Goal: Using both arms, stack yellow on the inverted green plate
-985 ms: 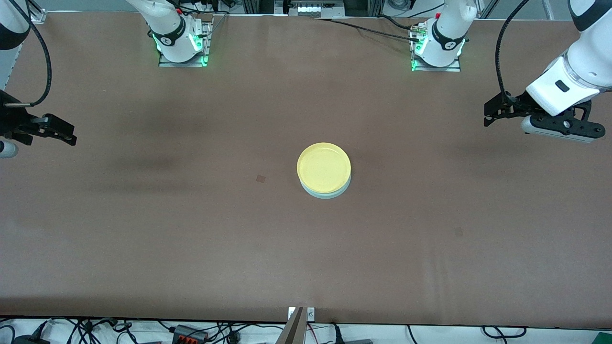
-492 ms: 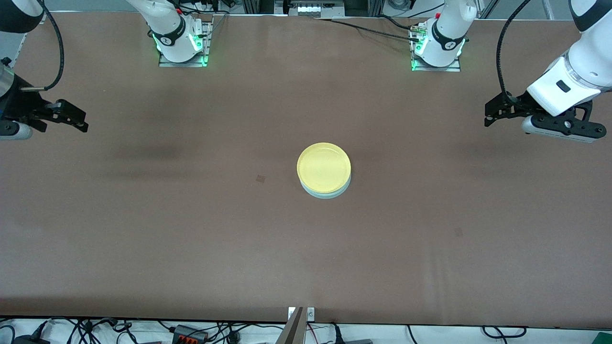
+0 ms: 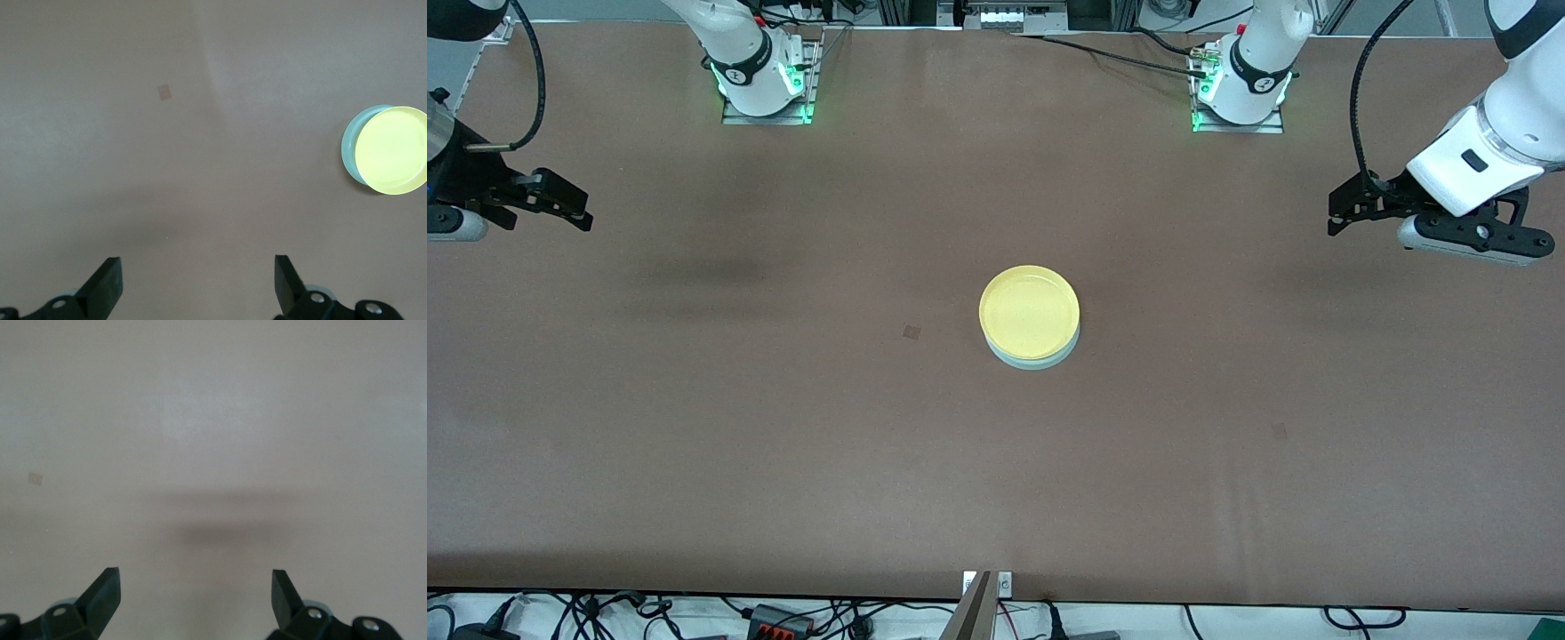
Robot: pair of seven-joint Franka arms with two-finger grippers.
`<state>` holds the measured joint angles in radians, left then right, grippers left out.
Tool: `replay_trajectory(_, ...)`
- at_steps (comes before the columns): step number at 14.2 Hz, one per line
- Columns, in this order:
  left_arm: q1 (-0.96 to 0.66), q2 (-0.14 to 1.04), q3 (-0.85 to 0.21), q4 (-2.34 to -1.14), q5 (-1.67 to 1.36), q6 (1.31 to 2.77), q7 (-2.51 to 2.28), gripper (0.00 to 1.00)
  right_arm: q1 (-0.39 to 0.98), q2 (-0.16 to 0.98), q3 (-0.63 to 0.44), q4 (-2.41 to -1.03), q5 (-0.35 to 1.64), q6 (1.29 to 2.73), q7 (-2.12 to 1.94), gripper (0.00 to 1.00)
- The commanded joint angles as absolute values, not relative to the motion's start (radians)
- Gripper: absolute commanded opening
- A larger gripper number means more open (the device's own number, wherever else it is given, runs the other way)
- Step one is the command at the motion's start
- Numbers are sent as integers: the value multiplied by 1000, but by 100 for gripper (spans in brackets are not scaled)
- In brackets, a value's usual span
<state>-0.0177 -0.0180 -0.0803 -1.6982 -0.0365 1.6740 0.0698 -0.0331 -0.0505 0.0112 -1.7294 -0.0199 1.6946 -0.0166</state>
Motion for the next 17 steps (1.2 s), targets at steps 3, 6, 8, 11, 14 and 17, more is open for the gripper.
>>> replay_trajectory(3,-14,-5,-84,-1667,-17,1652,66,100,-46,-58,20,-1709,-15,1686,-12,100)
replay_trajectory(6,-14,-5,-84,-1667,-17,1651,66,100,-34,-55,12,-1707,-9,1690,-17,100)
replay_trajectory(8,-15,-5,-84,-1667,-17,1651,66,100,6,-46,-26,-1704,-8,1695,-17,100)
replay_trajectory(11,-15,-5,-84,-1667,-17,1651,66,100,-2,-43,-26,-1704,-8,1704,-20,100)
replay_trajectory(14,-14,-5,-84,-1667,-17,1651,67,100,2,-48,-26,-1706,-18,1700,-21,100)
replay_trajectory(17,-14,-5,-84,-1667,-17,1651,66,100,6,-48,-25,-1712,-20,1695,-18,100)
